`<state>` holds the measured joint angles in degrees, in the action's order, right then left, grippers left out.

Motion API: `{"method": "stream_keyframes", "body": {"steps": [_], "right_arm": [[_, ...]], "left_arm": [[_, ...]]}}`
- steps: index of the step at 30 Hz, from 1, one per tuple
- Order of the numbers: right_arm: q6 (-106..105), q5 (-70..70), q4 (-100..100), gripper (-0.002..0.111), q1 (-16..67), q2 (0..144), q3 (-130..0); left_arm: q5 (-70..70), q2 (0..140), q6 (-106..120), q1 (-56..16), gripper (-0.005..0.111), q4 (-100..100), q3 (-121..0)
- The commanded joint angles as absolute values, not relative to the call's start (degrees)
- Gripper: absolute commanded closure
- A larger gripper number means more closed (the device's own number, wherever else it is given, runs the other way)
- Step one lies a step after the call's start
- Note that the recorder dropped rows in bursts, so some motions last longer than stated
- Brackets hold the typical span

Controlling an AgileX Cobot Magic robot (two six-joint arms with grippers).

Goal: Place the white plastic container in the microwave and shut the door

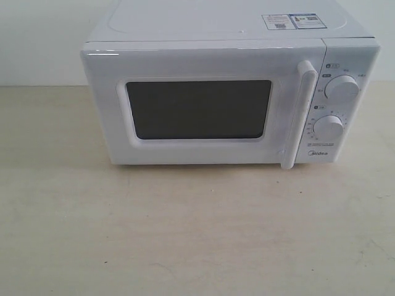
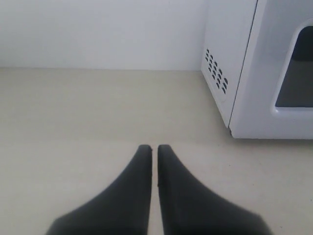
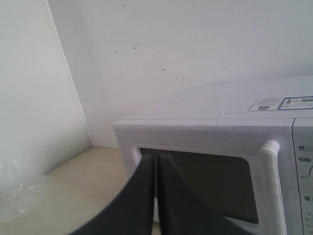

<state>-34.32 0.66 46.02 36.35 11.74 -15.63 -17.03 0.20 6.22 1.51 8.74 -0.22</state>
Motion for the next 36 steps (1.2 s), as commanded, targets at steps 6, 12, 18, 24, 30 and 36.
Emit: {"method": "stream_keyframes", "body": {"steps": [6,12,18,24,30,36], "right_arm": [[-34.62,0.72,45.98,0.108,36.01,11.44,-15.34],[-34.62,0.72,45.98,0.108,36.01,11.44,-15.34],[-34.62,0.72,45.98,0.108,36.01,11.44,-15.34],[-40.31,3.20,45.71,0.108,33.73,11.29,-15.34],[-40.80,11.46,45.71,0.108,23.02,11.31,-15.34],[-40.98,14.30,45.47,0.108,11.86,11.07,-14.64]], "left_arm": [[-16.32,0.00,4.80,1.66,0.102,8.04,0.00],[-16.32,0.00,4.80,1.66,0.102,8.04,0.00],[-16.32,0.00,4.80,1.66,0.102,8.04,0.00],[-16.32,0.00,4.80,1.66,0.102,8.04,0.00],[-16.32,0.00,4.80,1.66,0.102,8.04,0.00],[-16.32,0.00,4.80,1.66,0.102,8.04,0.00]]}}
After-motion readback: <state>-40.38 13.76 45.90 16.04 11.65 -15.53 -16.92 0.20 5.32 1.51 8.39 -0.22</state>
